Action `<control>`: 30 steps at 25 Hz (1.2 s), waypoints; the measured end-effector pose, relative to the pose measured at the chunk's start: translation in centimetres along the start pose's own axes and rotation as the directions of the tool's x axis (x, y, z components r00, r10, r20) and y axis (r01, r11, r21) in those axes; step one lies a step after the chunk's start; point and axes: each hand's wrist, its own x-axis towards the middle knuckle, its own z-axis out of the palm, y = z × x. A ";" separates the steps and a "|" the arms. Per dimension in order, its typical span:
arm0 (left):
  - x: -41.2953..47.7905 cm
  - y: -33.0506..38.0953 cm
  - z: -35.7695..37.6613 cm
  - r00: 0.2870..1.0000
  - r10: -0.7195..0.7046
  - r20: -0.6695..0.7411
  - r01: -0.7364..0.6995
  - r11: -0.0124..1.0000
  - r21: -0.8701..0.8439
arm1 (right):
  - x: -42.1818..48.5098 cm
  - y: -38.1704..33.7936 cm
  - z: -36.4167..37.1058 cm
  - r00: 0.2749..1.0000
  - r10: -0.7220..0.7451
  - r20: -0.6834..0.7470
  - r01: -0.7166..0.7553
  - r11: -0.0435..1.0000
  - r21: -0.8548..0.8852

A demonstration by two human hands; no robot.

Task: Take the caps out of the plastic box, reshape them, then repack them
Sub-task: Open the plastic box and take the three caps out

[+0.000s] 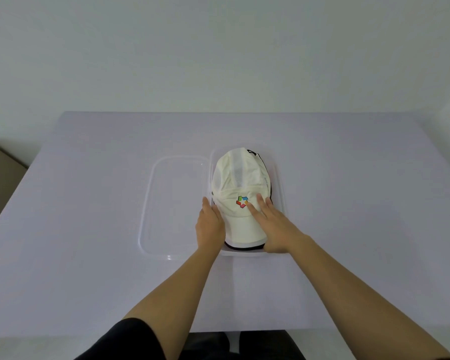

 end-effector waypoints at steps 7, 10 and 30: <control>-0.4 0.3 -0.1 0.998 0.011 -0.061 -0.008 0.999 0.051 | 0.5 -0.6 -0.2 0.998 0.028 0.056 -0.025 0.998 -0.062; -0.3 0.2 -0.1 0.998 -0.002 -0.057 0.004 0.999 0.046 | 0.1 -0.6 -0.3 0.999 0.034 -0.004 -0.035 0.999 -0.031; 0.4 -0.5 0.9 0.997 -0.036 -0.075 0.040 0.997 0.059 | -2.7 13.4 0.8 0.792 0.494 -0.358 -0.443 0.869 0.221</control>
